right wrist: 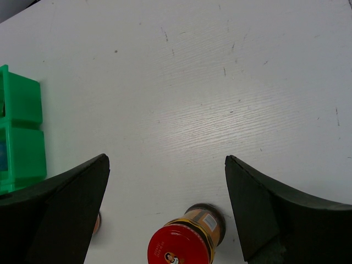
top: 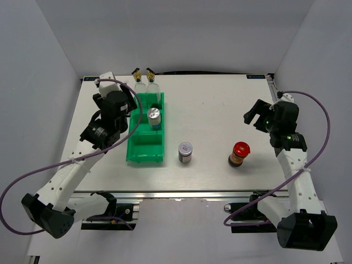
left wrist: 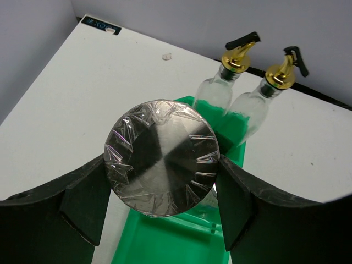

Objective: Organize the condiment bottles

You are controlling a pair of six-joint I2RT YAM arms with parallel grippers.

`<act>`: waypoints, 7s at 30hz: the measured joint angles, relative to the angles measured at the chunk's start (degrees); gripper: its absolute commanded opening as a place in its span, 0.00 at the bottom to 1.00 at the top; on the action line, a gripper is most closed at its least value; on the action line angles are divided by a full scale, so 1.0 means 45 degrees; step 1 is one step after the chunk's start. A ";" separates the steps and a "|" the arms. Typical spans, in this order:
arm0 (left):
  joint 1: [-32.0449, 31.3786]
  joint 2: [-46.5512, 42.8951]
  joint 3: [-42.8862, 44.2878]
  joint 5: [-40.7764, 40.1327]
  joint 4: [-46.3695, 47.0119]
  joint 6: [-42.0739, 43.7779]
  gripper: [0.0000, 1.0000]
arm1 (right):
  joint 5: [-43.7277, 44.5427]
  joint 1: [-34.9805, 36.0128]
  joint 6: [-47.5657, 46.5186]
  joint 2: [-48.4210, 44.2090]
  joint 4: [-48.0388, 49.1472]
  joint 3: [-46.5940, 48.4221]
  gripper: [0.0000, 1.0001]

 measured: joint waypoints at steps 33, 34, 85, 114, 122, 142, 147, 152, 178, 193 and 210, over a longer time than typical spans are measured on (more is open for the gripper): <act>0.2720 0.4435 -0.0121 0.6183 0.0423 -0.0442 0.00 | 0.0107 0.0000 -0.0209 0.0534 -0.0019 0.0000 0.89; 0.2720 0.4435 -0.0121 0.6212 0.0369 -0.0437 0.00 | 0.0107 0.0000 -0.0209 0.0534 -0.0019 0.0000 0.89; 0.2953 0.1885 0.0257 0.2773 0.0296 -0.0457 0.98 | 0.3619 0.4571 0.0733 -0.0384 -0.4575 -0.1020 0.89; 0.4677 0.1054 -0.1744 0.2603 0.0719 -0.1122 0.98 | 0.4129 0.6271 0.0015 0.0729 -0.4979 0.1253 0.00; 0.4682 0.0772 -0.1899 0.2963 0.0962 -0.1132 0.98 | 0.3891 1.0370 -0.1423 0.2171 -0.3487 0.5489 0.00; 0.4682 0.0427 -0.1977 0.3439 0.1083 -0.1122 0.98 | 0.1996 1.3930 -0.3279 1.0865 -0.2793 1.1205 0.00; 0.4682 0.0423 -0.1977 0.3483 0.1083 -0.1122 0.98 | 0.1831 1.3920 -0.3128 1.1205 -0.2555 1.0899 0.00; 0.4682 0.0355 -0.1977 0.3580 0.1098 -0.1122 0.98 | 0.1651 1.3920 -0.2914 1.1254 -0.1802 0.9972 0.00; 0.4682 0.0204 -0.1064 0.4833 0.1010 -0.1083 0.98 | 0.2414 1.3906 -0.2497 1.1604 -0.0049 0.8587 0.89; 0.1977 0.0559 0.1355 0.6581 0.1705 -0.0831 0.98 | 0.4881 0.9340 -0.0486 0.2118 0.0889 0.2958 0.89; -0.4357 0.5683 0.0840 0.7538 0.1059 0.1234 0.98 | 0.3332 0.3381 0.0330 -0.0607 -0.0719 -0.0563 0.89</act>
